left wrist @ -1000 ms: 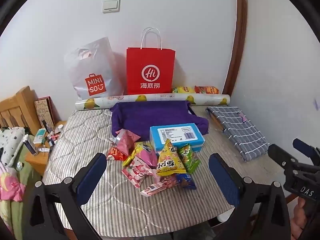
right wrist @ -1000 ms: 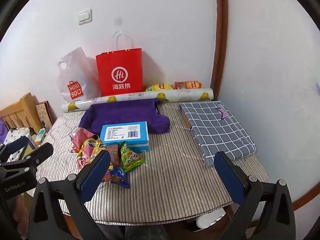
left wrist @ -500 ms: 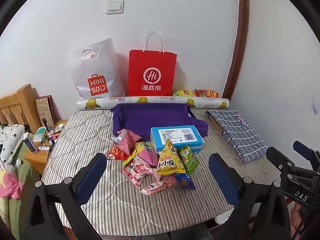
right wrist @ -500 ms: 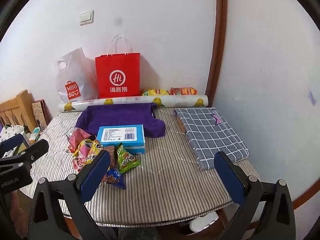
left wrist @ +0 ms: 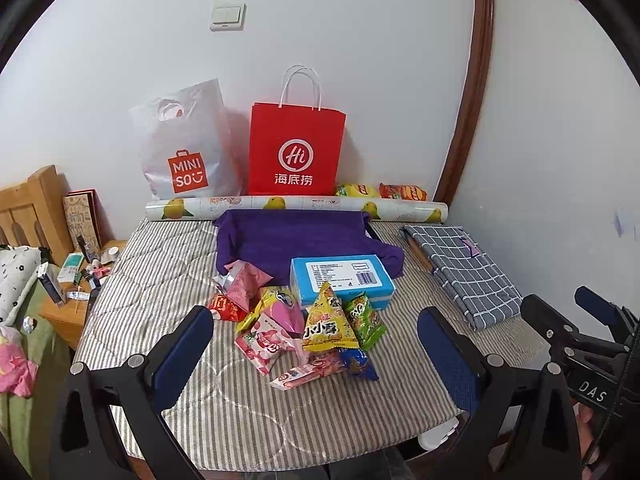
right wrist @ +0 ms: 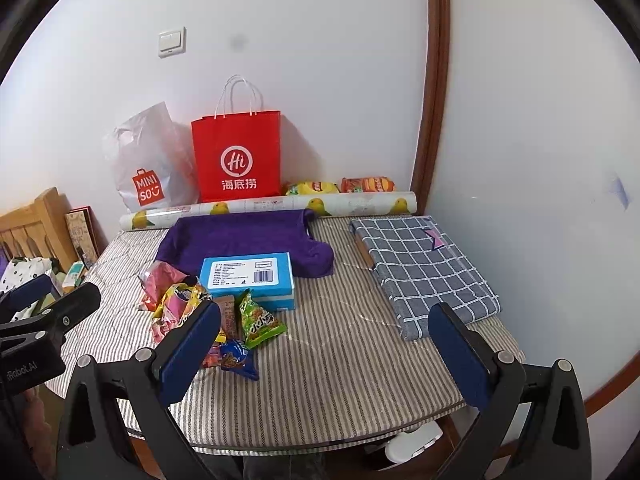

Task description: Organize snacks

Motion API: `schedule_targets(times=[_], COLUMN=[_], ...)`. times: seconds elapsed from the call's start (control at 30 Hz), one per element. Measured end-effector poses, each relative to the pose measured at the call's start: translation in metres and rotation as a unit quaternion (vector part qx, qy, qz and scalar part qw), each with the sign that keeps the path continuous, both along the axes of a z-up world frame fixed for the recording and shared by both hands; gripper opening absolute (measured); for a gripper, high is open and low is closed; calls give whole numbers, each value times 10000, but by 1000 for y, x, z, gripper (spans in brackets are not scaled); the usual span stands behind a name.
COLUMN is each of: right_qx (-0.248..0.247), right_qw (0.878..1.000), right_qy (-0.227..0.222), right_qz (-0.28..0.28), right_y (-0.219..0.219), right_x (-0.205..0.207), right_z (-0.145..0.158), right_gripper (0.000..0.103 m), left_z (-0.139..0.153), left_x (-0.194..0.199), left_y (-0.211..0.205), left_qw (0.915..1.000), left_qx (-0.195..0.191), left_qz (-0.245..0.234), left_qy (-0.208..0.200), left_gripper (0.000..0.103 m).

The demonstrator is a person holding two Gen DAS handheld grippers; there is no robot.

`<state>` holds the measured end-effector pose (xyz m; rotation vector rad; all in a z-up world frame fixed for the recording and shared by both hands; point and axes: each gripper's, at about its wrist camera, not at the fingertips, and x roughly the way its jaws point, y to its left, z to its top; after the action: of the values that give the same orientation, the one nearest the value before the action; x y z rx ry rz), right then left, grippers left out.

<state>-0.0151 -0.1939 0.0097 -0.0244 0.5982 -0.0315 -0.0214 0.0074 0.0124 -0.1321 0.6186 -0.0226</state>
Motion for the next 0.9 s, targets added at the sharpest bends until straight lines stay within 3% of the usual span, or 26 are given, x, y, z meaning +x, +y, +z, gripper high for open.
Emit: schedule_targets(times=[0.2,0.9], right_qx=[286,471], right_qw=[9995,9987], right_qy=[80,-21], right_qz=[60,200], right_y=[-3,0], right_x=[2,-5], right_z=[-3,-4], right_gripper=[102,102], left_z=[-1,-4], left_x=[0,1], left_y=[-1,2], left_qw=[10000,10000], left_qx=[28,-35], left_qz=[13,2], left_qy=[-9,68], left_gripper=[102,102])
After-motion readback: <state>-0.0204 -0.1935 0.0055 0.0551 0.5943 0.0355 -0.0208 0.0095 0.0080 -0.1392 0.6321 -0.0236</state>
